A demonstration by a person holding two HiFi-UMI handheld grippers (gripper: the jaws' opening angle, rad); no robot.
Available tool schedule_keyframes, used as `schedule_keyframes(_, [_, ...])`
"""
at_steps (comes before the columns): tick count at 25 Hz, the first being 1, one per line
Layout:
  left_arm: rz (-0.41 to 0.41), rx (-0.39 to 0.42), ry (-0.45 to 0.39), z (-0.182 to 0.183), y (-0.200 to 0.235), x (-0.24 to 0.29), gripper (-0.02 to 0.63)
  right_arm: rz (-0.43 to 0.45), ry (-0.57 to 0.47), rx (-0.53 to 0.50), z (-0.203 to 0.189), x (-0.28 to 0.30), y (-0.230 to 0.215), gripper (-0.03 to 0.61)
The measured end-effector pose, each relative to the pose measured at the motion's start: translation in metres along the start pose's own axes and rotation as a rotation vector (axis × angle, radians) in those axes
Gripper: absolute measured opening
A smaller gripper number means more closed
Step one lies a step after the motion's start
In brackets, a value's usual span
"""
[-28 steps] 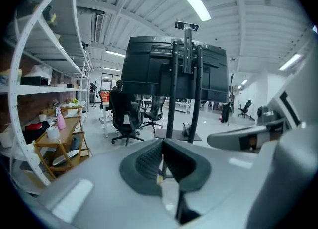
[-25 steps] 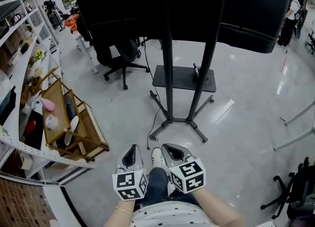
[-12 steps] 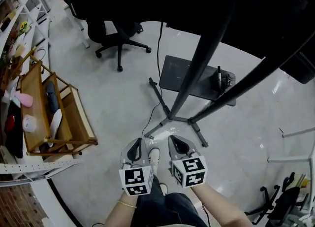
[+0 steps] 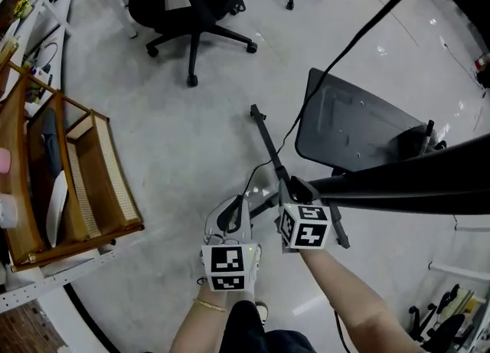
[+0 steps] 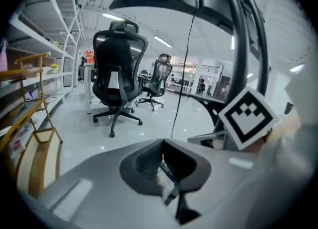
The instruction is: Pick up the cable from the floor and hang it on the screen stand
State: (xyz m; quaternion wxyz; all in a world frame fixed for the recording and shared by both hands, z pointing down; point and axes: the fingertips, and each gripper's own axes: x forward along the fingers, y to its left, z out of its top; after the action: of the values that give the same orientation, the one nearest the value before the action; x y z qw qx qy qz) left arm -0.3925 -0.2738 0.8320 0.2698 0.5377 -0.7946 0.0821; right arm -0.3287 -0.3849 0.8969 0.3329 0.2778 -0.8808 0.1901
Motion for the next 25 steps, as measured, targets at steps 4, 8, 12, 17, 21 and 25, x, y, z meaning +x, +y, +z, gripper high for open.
schedule_keyframes(4, [-0.020,0.020,0.033,-0.041,0.015,0.057,0.008,-0.093,0.015,-0.022,-0.016,0.080,-0.033,0.100])
schedule_keyframes(8, [-0.038,0.011,0.045,-0.066,0.028,0.091,0.008,-0.149,0.019,-0.015,-0.026,0.137,-0.054,0.114])
schedule_keyframes(12, [-0.043,-0.011,0.055,-0.081,0.040,0.109,0.008,-0.178,0.028,-0.011,-0.029,0.176,-0.068,0.135])
schedule_keyframes(17, [-0.050,-0.010,0.070,-0.094,0.046,0.116,0.008,-0.194,0.037,-0.069,-0.023,0.199,-0.074,0.104])
schedule_keyframes(21, [-0.056,-0.004,0.088,-0.102,0.046,0.113,0.008,-0.172,0.029,-0.103,-0.026,0.192,-0.065,0.021])
schedule_keyframes(25, [-0.079,-0.005,0.069,-0.092,0.033,0.101,0.008,-0.106,-0.006,-0.122,-0.031,0.166,-0.039,0.021])
